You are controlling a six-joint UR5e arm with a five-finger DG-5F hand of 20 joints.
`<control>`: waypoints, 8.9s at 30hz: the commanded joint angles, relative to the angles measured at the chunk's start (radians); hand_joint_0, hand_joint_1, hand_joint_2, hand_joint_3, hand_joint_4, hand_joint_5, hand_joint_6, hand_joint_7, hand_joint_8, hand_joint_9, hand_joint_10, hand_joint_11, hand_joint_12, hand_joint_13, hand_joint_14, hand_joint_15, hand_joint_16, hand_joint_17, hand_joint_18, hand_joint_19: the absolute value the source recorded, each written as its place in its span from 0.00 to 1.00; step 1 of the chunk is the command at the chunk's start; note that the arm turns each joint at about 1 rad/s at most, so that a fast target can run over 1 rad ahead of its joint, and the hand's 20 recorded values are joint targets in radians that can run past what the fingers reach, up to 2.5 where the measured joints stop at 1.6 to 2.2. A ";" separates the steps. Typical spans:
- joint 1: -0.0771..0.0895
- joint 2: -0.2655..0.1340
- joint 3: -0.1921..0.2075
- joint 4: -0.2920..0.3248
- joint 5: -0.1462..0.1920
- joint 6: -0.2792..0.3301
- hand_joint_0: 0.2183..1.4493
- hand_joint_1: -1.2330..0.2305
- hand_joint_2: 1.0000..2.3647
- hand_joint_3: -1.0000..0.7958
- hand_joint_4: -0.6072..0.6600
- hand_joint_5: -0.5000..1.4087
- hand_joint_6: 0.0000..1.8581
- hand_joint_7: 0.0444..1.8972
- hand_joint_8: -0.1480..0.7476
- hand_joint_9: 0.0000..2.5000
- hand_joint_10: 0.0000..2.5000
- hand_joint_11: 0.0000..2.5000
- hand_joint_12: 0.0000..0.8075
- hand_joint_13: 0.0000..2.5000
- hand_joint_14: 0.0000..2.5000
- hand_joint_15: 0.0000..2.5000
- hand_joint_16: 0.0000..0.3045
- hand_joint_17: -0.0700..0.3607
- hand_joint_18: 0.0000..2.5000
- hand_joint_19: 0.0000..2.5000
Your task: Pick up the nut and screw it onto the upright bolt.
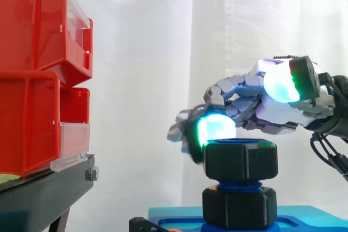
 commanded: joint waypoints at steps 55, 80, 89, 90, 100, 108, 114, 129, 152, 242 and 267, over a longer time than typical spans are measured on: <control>0.044 -0.021 -0.001 0.013 0.018 0.007 0.21 0.67 0.00 0.28 0.67 0.20 0.27 0.56 0.47 0.18 0.00 0.00 0.36 0.07 0.00 0.00 0.11 0.33 0.00 0.00; -0.012 -0.020 0.000 0.031 -0.033 0.009 0.22 0.63 0.00 0.28 0.66 0.24 0.27 0.61 0.47 0.34 0.00 0.00 0.32 0.16 0.00 0.00 0.08 0.29 0.03 0.00; -0.005 -0.020 0.054 0.037 -0.042 0.012 0.20 0.67 0.00 0.28 0.64 0.18 0.27 0.36 0.42 0.20 0.00 0.00 0.39 0.07 0.00 0.00 0.12 0.36 0.00 0.00; -0.003 -0.020 0.054 0.037 -0.045 0.013 0.19 0.67 0.00 0.28 0.62 0.17 0.27 0.34 0.41 0.17 0.00 0.00 0.39 0.06 0.00 0.00 0.13 0.36 0.00 0.00; 0.021 -0.040 0.051 0.036 -0.044 0.021 0.19 0.72 0.00 0.28 0.58 0.15 0.27 0.30 0.39 0.10 0.00 0.00 0.40 0.01 0.00 0.00 0.14 0.39 0.00 0.00; 0.035 -0.040 0.049 0.025 -0.031 0.032 0.18 0.73 0.00 0.28 0.59 0.15 0.27 0.34 0.41 0.10 0.00 0.00 0.40 0.01 0.00 0.00 0.14 0.39 0.00 0.00; 0.038 -0.040 0.023 0.028 -0.031 0.032 0.18 0.73 0.00 0.28 0.62 0.16 0.27 0.38 0.42 0.11 0.00 0.00 0.41 0.02 0.00 0.00 0.14 0.39 0.00 0.00; 0.031 -0.040 0.023 0.030 -0.031 0.032 0.21 0.70 0.00 0.28 0.67 0.20 0.27 0.57 0.46 0.19 0.00 0.00 0.39 0.07 0.00 0.00 0.13 0.36 0.00 0.00; -0.008 -0.038 0.025 0.030 -0.054 0.032 0.24 0.61 0.00 0.28 0.57 0.29 0.30 0.67 0.44 0.45 0.00 0.00 0.27 0.24 0.00 0.00 0.07 0.27 0.11 0.00; -0.003 -0.040 0.038 0.065 -0.061 0.038 0.24 0.60 0.00 0.28 0.69 0.25 0.27 0.55 0.44 0.44 0.00 0.00 0.30 0.24 0.00 0.00 0.10 0.31 0.12 0.00; 0.024 -0.057 0.051 0.050 -0.059 0.038 0.19 0.74 0.00 0.28 0.55 0.14 0.27 0.29 0.39 0.14 0.00 0.00 0.41 0.06 0.00 0.00 0.16 0.41 0.00 0.00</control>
